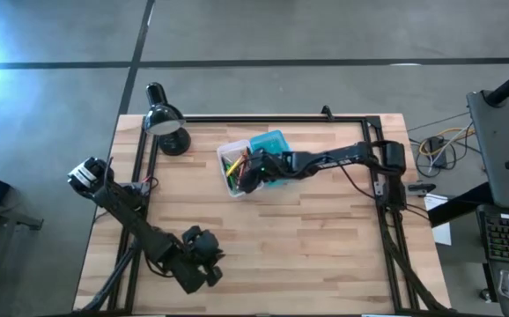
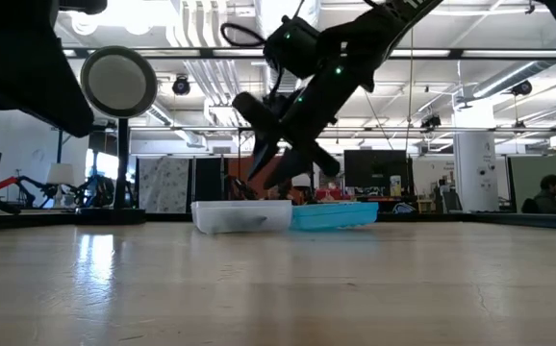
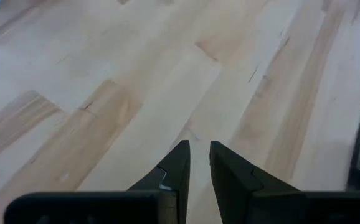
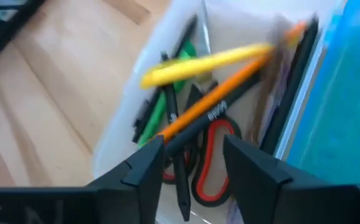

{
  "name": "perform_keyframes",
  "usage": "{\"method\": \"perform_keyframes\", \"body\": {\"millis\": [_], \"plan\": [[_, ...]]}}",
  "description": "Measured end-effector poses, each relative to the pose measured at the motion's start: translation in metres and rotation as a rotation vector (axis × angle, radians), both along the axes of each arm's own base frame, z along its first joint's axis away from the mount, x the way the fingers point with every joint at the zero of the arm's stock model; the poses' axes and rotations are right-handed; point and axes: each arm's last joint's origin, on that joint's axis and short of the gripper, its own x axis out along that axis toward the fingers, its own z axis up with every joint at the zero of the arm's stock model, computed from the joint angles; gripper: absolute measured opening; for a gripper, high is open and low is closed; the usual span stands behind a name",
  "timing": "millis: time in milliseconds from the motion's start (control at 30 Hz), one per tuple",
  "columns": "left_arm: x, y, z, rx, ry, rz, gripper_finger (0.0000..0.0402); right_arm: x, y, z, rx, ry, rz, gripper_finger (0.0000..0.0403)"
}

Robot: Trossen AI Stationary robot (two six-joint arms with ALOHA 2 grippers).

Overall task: Pick & place school supplies into a supply box
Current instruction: Close the supply box

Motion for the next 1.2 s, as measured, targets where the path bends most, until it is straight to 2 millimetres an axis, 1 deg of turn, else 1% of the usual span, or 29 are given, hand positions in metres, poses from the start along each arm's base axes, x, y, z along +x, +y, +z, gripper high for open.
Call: {"method": "perform_keyframes", "body": {"millis": [67, 133, 200, 300, 400, 467, 533, 633, 700, 767, 833, 900, 967, 1067, 1133, 1200], "plan": [[0.003, 0.000, 0.001, -0.018, -0.020, 0.009, 0.0046, -0.002, 0.004, 0.014, -0.060, -0.018, 0.033, 0.0164], [0.006, 0.002, 0.004, -0.040, -0.041, 0.019, 0.0046, -0.007, 0.010, 0.035, -0.129, -0.050, 0.079, 0.0171], [0.010, 0.006, 0.008, -0.059, -0.053, 0.013, 0.0046, -0.016, 0.017, 0.058, -0.180, -0.067, 0.138, 0.0174], [0.020, 0.019, 0.016, -0.042, -0.065, -0.025, 0.0044, -0.036, 0.027, 0.086, -0.272, -0.041, 0.212, 0.0175], [0.033, 0.041, 0.024, 0.014, -0.087, -0.034, 0.0038, -0.064, 0.034, 0.107, -0.346, -0.035, 0.243, 0.0175], [0.044, 0.060, 0.031, 0.033, -0.107, -0.051, 0.0033, -0.086, 0.037, 0.118, -0.348, -0.065, 0.253, 0.0175], [0.054, 0.078, 0.039, 0.029, -0.149, -0.083, 0.0029, -0.111, 0.038, 0.125, -0.329, -0.104, 0.266, 0.0175], [0.066, 0.107, 0.056, 0.015, -0.238, -0.125, 0.0024, -0.147, 0.040, 0.125, -0.313, -0.142, 0.282, 0.0175], [0.067, 0.128, 0.068, 0.014, -0.282, -0.134, 0.0023, -0.168, 0.041, 0.124, -0.316, -0.163, 0.283, 0.0176], [0.064, 0.151, 0.079, 0.016, -0.303, -0.119, 0.0023, -0.187, 0.042, 0.123, -0.321, -0.193, 0.279, 0.0176], [0.056, 0.173, 0.091, 0.029, -0.319, -0.073, 0.0023, -0.204, 0.042, 0.125, -0.337, -0.224, 0.273, 0.0176], [0.043, 0.193, 0.105, 0.045, -0.345, -0.013, 0.0023, -0.221, 0.043, 0.129, -0.353, -0.265, 0.258, 0.0176], [0.026, 0.208, 0.118, 0.064, -0.362, 0.041, 0.0023, -0.237, 0.042, 0.135, -0.371, -0.311, 0.213, 0.0176], [0.000, 0.221, 0.131, 0.126, -0.346, 0.162, 0.0023, -0.260, 0.040, 0.143, -0.373, -0.359, 0.075, 0.0175], [-0.016, 0.225, 0.137, 0.184, -0.337, 0.278, 0.0023, -0.272, 0.039, 0.149, -0.363, -0.417, -0.031, 0.0175], [-0.029, 0.227, 0.145, 0.217, -0.366, 0.377, 0.0023, -0.281, 0.038, 0.151, -0.388, -0.445, -0.057, 0.0176]]}}
